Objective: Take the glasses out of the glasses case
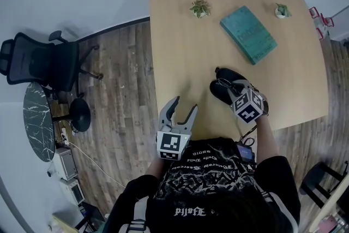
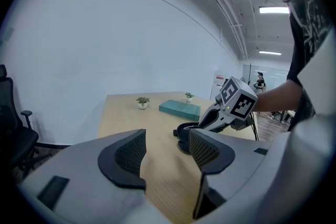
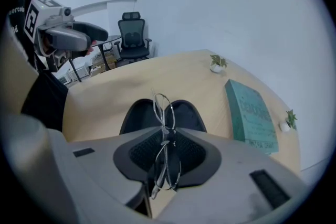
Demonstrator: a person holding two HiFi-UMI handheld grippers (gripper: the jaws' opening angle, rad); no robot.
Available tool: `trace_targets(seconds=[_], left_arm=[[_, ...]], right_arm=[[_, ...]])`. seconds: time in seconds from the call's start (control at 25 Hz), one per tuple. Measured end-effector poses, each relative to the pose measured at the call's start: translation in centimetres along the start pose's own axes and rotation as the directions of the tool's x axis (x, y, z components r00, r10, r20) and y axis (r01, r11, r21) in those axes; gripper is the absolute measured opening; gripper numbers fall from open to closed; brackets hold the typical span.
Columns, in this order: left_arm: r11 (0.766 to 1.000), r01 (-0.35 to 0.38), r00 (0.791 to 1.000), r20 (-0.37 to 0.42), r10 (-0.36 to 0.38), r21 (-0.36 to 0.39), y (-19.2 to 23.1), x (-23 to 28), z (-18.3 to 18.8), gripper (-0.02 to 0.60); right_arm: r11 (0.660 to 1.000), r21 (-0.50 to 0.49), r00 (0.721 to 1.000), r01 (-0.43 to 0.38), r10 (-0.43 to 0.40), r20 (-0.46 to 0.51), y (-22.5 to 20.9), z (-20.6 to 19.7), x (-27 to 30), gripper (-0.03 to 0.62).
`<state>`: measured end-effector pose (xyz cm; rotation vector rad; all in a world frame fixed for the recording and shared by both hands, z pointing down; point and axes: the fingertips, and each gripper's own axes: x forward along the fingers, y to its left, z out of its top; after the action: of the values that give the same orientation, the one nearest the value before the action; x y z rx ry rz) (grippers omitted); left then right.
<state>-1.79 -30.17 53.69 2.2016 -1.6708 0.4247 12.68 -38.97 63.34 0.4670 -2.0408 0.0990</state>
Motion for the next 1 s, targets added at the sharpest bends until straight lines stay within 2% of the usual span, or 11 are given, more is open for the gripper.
trace_targets(seconds=[0.24, 0.6, 0.76, 1.0], left_arm=[[0.998, 0.015, 1.000, 0.025, -0.013, -0.063, 0.2, -0.8, 0.0, 0.262], [0.996, 0.079, 0.995, 0.059, -0.076, -0.048, -0.8, -2.1, 0.1, 0.262], [0.992, 0.122, 0.991, 0.066, -0.120, -0.033, -1.5, -2.7, -0.1, 0.262], [0.983, 0.186, 0.980, 0.079, -0.185, -0.005, -2.4, -3.7, 0.0, 0.262]], right_arm=[[0.996, 0.052, 0.995, 0.076, -0.079, 0.066, -0.4, 1.4, -2.6, 0.087], [0.971, 0.145, 0.966, 0.188, -0.210, 0.151, 0.3, 3.1, -7.2, 0.087], [0.939, 0.231, 0.933, 0.256, -0.302, 0.196, 0.8, 3.2, -9.1, 0.087], [0.872, 0.358, 0.862, 0.334, -0.437, 0.259, 2.0, 3.2, -13.2, 0.087]])
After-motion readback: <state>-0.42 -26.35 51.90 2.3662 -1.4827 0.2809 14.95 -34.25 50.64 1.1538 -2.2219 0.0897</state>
